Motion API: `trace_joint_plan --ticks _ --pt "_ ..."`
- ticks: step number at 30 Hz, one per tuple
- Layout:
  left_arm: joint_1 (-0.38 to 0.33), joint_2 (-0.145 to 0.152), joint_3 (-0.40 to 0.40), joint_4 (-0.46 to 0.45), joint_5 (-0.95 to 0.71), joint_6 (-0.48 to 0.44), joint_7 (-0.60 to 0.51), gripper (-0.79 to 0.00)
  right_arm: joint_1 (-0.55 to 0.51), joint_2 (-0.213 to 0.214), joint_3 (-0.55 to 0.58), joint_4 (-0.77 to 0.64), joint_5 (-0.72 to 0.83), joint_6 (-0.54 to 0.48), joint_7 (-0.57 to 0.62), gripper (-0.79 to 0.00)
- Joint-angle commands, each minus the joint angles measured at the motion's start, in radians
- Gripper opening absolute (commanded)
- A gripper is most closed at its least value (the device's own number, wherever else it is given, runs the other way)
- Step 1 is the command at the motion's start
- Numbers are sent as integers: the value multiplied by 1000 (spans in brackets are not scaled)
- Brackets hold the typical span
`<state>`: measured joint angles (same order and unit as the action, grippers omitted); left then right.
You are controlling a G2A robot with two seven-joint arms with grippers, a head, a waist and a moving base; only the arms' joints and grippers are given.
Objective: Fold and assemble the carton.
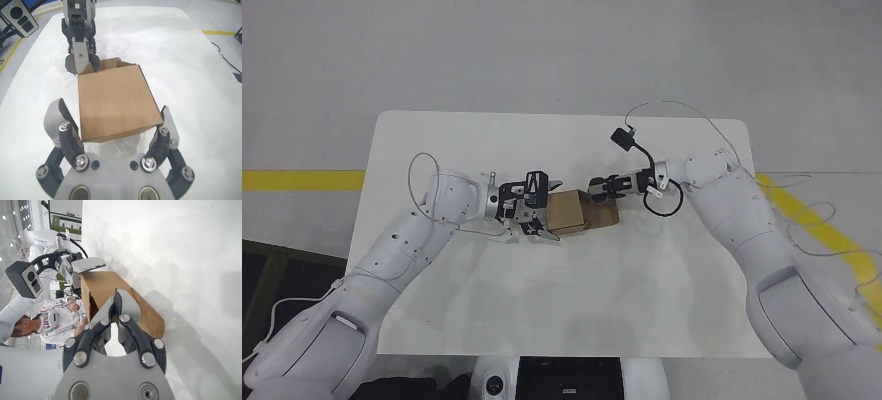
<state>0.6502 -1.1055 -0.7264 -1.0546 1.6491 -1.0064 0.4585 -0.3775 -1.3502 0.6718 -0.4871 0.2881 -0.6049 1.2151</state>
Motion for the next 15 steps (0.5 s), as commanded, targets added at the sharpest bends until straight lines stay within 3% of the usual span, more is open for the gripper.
trace_joint_plan --ticks 1,15 --pt "2 -1 1 -1 0 0 -1 0 -6 0 -2 -4 6 7 7 -785" --pt "2 -4 2 -2 0 0 -5 0 -63 0 -14 -76 56 45 45 -785"
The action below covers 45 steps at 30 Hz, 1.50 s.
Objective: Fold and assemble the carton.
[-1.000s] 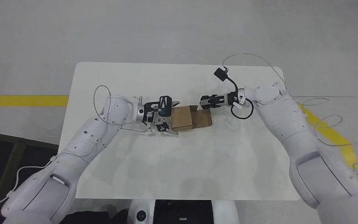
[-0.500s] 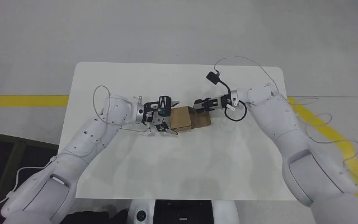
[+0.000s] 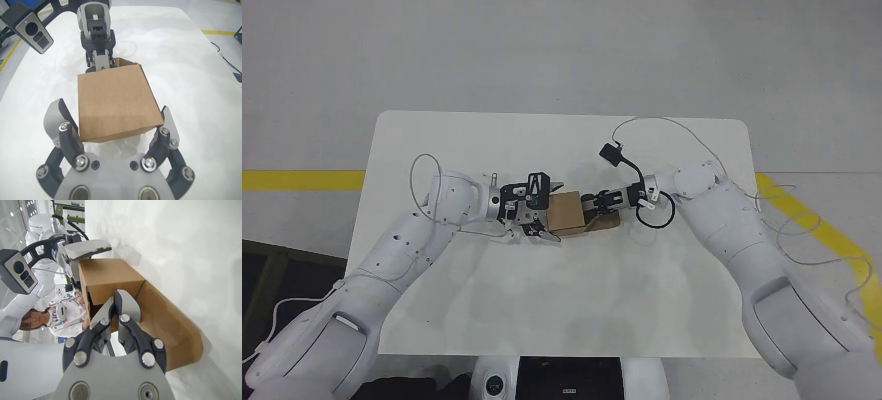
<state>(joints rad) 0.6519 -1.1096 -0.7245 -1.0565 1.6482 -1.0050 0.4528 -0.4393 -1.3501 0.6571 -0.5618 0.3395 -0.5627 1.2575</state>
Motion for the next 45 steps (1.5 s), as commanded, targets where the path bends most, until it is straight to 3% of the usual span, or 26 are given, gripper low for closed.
trace_joint_plan --ticks 1,12,24,35,45 --pt "0 0 0 0 2 -2 1 0 -2 -1 0 -6 7 4 4 -785" --pt "-1 -2 1 1 4 -5 1 0 -2 -1 5 -2 22 8 8 -785" --pt "-1 2 -12 5 5 -3 13 0 19 71 65 -15 -6 27 27 -785" --pt "13 11 -31 -1 7 -4 9 0 -44 135 99 -156 -10 93 93 -785" --pt "16 12 -33 -12 5 -6 3 0 -104 146 108 -238 -32 135 51 -785"
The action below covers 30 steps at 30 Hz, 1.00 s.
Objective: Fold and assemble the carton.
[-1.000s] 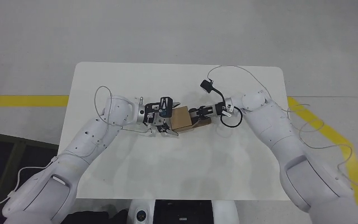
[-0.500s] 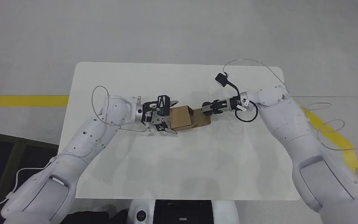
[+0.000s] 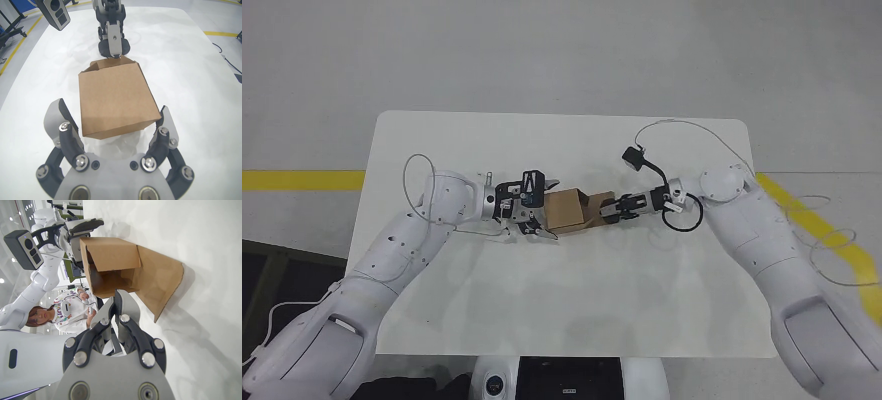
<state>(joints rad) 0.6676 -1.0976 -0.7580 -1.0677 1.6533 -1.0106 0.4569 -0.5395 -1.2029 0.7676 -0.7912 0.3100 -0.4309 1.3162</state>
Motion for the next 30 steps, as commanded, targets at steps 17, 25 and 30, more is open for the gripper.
trace_joint_plan --ticks 17,25,30 --pt "-8 6 28 -3 15 -2 29 0 23 -61 -59 47 11 -33 -45 -785" --pt "-15 8 41 0 18 -2 39 0 38 -90 -84 79 30 -72 -7 -785" --pt "-18 9 49 -1 20 -2 47 0 51 -109 -99 100 32 -80 -7 -785"
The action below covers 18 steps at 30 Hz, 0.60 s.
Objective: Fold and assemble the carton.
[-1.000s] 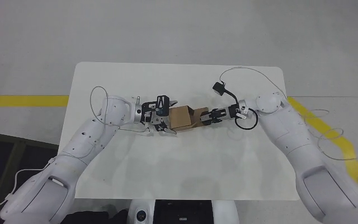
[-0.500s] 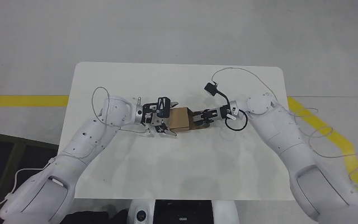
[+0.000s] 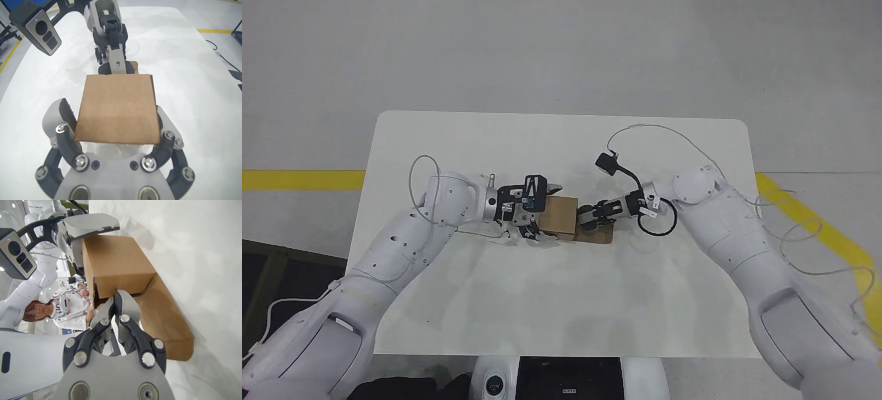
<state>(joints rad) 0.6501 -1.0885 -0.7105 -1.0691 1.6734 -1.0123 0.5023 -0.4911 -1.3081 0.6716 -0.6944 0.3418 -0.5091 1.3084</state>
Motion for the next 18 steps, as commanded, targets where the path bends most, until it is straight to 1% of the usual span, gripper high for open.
trace_joint_plan --ticks 1,8,18 --pt "-2 0 2 1 -1 0 2 0 5 -8 -7 5 0 -2 1 -785" --pt "-7 1 12 3 -4 0 3 0 19 -33 -27 33 2 -6 -4 -785" --pt "-15 9 51 -5 -16 0 16 0 27 -58 -35 82 6 -16 -14 -785"
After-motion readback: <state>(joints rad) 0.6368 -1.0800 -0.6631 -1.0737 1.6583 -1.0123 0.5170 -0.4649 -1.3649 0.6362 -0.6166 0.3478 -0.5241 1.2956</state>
